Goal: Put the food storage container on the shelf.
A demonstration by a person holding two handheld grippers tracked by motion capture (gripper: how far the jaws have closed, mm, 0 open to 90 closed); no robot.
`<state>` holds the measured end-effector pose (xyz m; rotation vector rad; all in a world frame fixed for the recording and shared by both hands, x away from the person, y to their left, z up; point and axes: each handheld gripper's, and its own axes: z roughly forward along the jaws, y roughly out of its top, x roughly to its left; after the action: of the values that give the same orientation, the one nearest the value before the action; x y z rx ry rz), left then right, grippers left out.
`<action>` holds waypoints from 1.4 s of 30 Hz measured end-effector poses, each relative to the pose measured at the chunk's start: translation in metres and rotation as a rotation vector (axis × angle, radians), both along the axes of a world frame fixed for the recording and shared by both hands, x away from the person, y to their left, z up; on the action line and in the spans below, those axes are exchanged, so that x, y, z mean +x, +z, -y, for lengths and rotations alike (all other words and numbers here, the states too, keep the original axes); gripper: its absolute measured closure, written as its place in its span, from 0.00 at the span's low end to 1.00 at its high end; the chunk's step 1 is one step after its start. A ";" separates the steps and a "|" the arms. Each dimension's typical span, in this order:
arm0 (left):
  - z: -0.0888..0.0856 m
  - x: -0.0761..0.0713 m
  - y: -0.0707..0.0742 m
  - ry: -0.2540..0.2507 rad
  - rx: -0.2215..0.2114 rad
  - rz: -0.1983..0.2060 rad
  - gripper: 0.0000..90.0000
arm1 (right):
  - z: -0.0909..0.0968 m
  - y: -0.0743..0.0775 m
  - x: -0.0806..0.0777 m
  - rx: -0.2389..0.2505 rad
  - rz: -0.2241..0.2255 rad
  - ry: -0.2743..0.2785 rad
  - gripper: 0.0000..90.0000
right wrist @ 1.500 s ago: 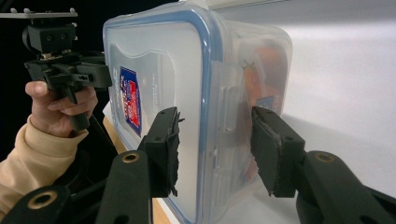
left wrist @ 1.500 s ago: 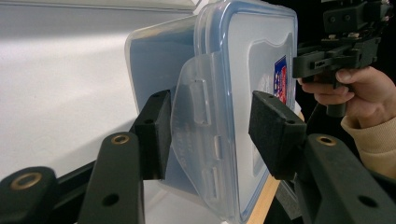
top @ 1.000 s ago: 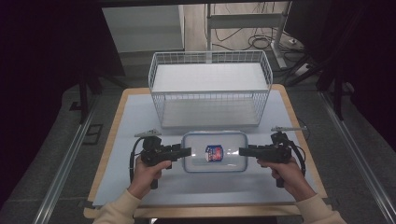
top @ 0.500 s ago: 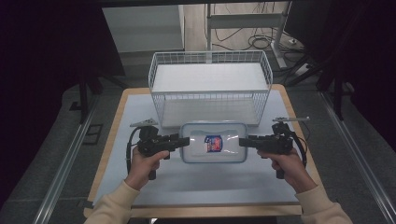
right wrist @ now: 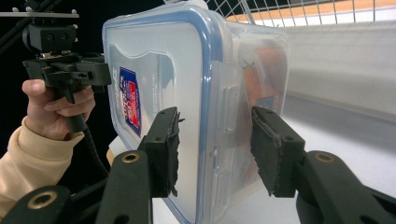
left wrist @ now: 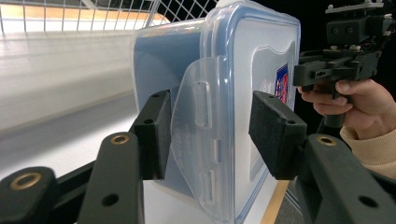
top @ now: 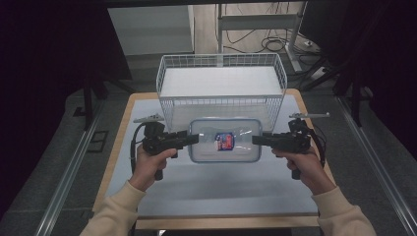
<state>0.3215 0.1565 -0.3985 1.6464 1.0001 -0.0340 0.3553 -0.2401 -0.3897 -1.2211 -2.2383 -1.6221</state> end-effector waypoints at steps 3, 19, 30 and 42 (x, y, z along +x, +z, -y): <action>-0.001 0.003 0.004 0.002 -0.004 0.011 0.56 | -0.001 0.005 0.003 0.000 0.010 0.001 0.59; -0.006 0.026 0.038 0.005 -0.001 0.053 0.57 | -0.007 0.038 0.029 -0.001 0.051 0.007 0.59; -0.005 0.047 0.062 0.019 -0.006 0.070 0.56 | -0.008 0.066 0.051 -0.008 0.087 0.008 0.59; -0.009 0.078 0.084 0.011 0.000 0.087 0.56 | -0.012 0.089 0.078 -0.008 0.101 -0.004 0.59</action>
<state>0.3997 0.1656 -0.3141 1.6283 0.9426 0.0445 0.4333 -0.2280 -0.3005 -1.1716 -2.3046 -1.7146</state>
